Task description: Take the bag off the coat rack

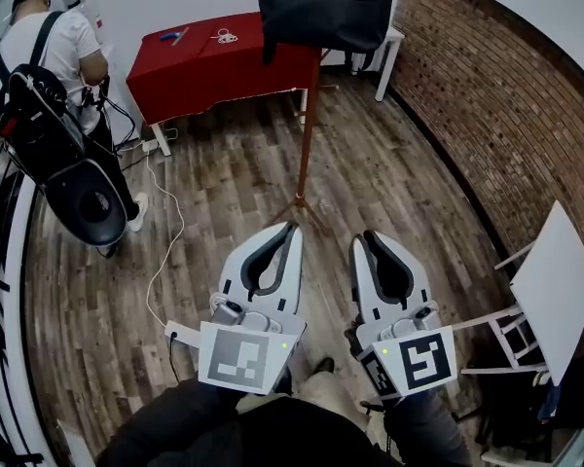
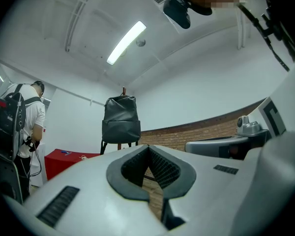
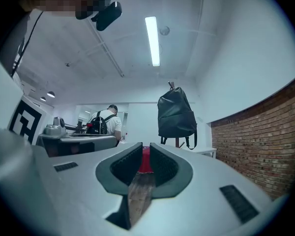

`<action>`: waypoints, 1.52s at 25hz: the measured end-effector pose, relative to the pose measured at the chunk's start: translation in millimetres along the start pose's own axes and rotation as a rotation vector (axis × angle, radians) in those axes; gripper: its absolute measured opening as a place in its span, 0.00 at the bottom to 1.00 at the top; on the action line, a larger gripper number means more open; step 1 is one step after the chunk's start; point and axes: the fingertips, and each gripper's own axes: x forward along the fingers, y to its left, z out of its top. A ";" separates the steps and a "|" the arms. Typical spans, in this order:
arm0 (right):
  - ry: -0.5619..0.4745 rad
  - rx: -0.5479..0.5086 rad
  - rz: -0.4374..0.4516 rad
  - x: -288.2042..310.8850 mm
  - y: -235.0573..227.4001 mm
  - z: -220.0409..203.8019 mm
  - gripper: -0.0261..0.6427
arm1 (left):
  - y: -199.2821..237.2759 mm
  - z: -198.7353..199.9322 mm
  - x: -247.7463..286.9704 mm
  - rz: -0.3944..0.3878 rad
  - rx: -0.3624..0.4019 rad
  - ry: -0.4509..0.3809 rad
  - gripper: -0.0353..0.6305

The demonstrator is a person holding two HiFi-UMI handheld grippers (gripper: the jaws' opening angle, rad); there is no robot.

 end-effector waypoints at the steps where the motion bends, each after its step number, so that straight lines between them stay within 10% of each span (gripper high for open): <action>1: 0.000 -0.001 -0.003 2.9 -2.8 -0.3 0.09 | 1.4 -2.1 3.7 0.000 -0.001 0.003 0.07; 38: 0.000 0.074 0.125 225.6 -175.3 -41.5 0.09 | 90.5 -53.7 254.5 0.147 0.072 0.092 0.07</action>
